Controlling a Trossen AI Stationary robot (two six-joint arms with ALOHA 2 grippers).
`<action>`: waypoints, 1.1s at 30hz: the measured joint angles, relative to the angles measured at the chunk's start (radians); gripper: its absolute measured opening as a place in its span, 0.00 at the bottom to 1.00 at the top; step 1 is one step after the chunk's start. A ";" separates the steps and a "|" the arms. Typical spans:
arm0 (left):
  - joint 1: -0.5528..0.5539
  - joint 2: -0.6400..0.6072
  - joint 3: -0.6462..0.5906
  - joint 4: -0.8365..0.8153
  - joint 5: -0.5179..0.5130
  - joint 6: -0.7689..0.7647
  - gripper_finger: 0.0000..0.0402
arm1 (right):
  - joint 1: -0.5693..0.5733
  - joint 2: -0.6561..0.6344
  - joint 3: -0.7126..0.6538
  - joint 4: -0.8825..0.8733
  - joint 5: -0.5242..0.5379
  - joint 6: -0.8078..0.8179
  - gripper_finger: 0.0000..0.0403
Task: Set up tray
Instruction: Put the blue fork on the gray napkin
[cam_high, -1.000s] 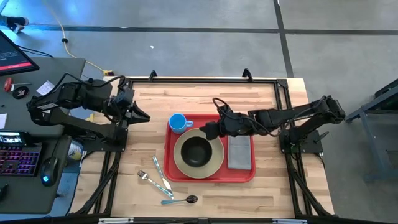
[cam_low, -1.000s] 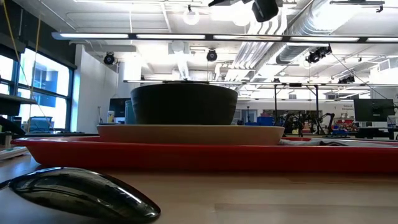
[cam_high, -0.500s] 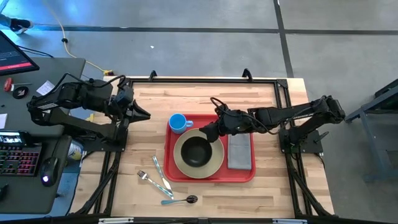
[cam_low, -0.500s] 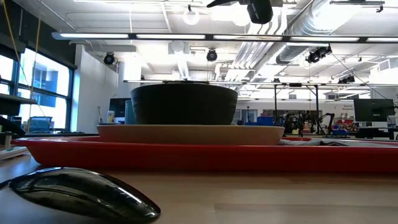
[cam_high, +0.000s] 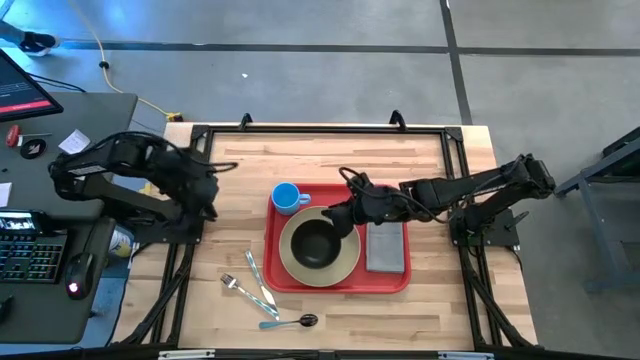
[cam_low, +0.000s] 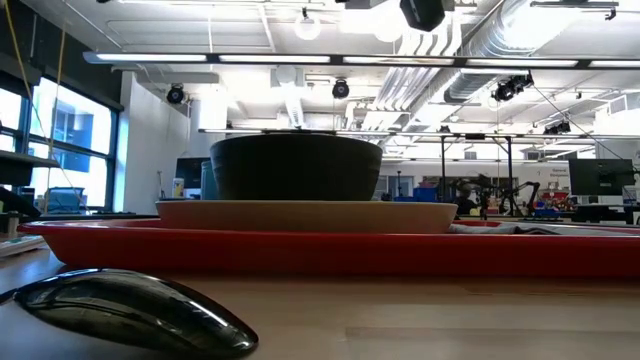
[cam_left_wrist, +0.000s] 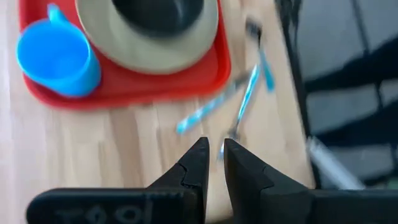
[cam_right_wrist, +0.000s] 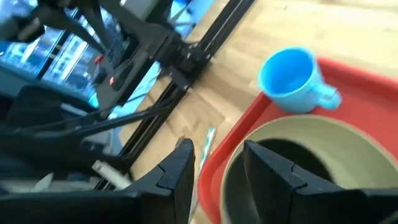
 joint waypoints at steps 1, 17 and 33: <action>0.000 0.006 0.000 -0.032 -0.002 0.033 0.21 | 0.004 0.000 0.000 -0.002 0.023 -0.005 0.32; 0.000 0.016 -0.249 -0.046 0.117 0.035 0.22 | 0.061 0.000 0.000 0.016 -0.031 -0.123 0.32; -0.366 0.089 -0.465 0.340 -0.014 -0.193 0.71 | 0.127 0.000 0.000 -0.058 -0.051 -0.212 0.32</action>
